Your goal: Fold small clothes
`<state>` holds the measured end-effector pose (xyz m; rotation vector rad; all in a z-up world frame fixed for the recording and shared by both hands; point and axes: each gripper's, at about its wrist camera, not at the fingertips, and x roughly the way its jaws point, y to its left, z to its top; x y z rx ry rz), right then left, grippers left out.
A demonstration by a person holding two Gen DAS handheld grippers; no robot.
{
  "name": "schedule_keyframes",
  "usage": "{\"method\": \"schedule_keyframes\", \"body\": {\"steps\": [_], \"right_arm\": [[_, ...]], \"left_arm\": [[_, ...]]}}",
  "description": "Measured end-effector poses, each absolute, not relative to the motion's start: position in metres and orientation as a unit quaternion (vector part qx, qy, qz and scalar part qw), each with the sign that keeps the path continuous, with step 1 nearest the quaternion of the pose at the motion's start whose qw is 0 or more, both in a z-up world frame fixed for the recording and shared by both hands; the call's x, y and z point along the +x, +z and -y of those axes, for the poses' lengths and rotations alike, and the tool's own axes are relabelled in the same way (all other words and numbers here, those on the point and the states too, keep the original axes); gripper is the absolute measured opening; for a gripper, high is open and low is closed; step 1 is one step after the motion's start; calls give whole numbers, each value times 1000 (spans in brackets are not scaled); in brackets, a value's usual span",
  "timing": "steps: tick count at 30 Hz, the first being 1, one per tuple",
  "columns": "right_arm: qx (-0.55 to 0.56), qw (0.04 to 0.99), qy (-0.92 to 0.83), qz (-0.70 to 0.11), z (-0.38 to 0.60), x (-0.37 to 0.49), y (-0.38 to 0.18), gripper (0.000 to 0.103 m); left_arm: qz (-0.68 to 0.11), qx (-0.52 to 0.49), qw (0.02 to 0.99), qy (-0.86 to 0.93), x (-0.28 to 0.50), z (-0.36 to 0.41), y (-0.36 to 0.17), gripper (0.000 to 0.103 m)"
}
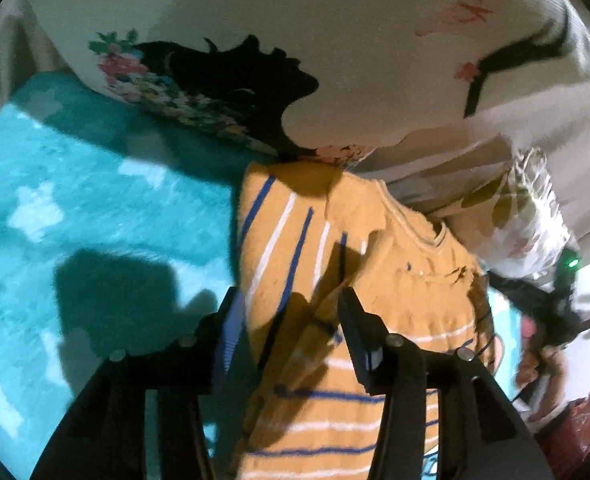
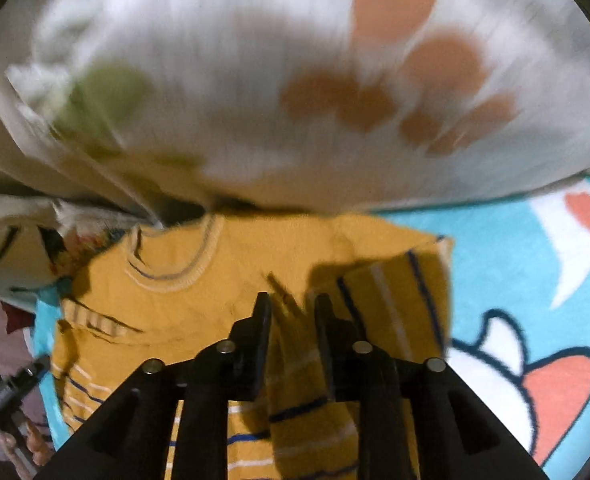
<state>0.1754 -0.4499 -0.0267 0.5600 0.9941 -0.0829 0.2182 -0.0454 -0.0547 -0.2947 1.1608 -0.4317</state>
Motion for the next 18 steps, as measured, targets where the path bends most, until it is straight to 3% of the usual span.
{"method": "schedule_keyframes", "body": {"steps": [5, 7, 9, 18], "right_arm": [[256, 855, -50, -449, 442, 159, 12, 31], [258, 857, -13, -446, 418, 157, 25, 42], [254, 856, 41, -449, 381, 160, 34, 46], [276, 802, 168, -503, 239, 223, 11, 46]], "left_arm": [[-536, -93, 820, -179, 191, 46, -50, 51], [-536, -87, 822, -170, 180, 45, -51, 51], [-540, -88, 821, -164, 171, 42, -54, 51], [-535, -89, 829, -133, 139, 29, -55, 52]]}}
